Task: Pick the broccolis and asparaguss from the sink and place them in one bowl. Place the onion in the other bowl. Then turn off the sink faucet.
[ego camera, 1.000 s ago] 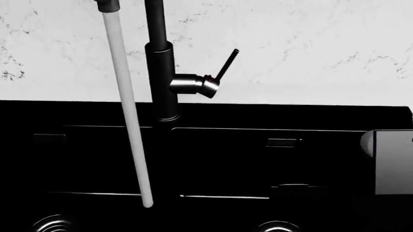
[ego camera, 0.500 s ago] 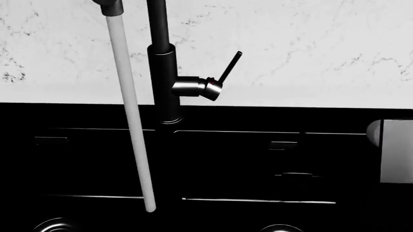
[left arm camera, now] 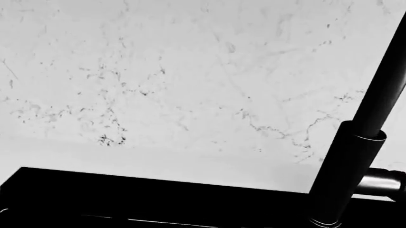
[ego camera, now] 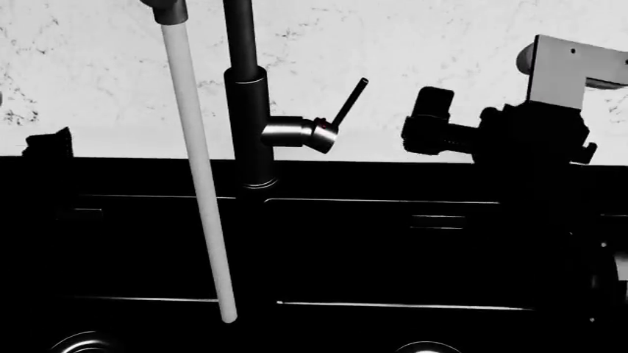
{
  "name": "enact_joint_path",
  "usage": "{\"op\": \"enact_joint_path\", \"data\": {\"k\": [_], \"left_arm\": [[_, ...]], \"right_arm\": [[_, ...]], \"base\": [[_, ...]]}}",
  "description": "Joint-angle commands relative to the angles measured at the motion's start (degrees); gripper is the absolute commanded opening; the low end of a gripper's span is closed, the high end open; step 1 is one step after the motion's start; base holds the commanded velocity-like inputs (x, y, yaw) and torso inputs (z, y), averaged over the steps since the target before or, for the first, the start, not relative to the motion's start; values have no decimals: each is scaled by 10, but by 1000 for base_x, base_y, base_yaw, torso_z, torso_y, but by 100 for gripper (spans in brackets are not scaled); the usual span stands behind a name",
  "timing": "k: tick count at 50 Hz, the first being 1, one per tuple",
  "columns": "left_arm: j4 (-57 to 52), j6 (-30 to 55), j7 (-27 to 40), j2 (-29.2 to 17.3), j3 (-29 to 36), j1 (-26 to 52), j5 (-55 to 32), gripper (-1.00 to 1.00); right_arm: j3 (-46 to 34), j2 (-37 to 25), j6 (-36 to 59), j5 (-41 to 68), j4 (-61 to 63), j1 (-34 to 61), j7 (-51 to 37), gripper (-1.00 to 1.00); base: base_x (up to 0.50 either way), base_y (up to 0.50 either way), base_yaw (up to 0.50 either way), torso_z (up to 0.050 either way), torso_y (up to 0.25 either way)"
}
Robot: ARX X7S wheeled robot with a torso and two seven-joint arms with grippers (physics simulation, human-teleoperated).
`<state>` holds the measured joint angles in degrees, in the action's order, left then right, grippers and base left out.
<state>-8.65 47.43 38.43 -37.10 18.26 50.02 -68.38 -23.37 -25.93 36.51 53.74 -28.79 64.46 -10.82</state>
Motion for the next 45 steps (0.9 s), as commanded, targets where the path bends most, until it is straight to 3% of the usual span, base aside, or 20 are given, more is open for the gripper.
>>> {"op": "enact_joint_path", "data": {"k": [1, 7, 14, 24, 29, 45], "left_arm": [[148, -29, -51, 92, 72, 90, 94, 100], [306, -79, -109, 143, 103, 156, 160, 100], [372, -79, -140, 165, 100, 185, 153, 100], [498, -132, -168, 202, 134, 243, 220, 100], [561, -157, -198, 223, 144, 268, 236, 100], [507, -142, -173, 212, 140, 266, 229, 100]], "right_arm": [[-60, 125, -154, -124, -461, 193, 220, 100], [23, 133, -138, -202, -462, 191, 239, 100], [152, 146, -135, -300, -462, 184, 245, 100], [260, 161, -111, -422, -462, 202, 256, 100], [269, 172, -113, -477, -462, 221, 258, 100], [273, 188, -139, -528, -462, 240, 257, 100]], "base": [[0, 0, 0, 0, 0], [0, 0, 0, 0, 0], [0, 0, 0, 0, 0], [0, 0, 0, 0, 0], [0, 0, 0, 0, 0], [0, 0, 0, 0, 0]]}}
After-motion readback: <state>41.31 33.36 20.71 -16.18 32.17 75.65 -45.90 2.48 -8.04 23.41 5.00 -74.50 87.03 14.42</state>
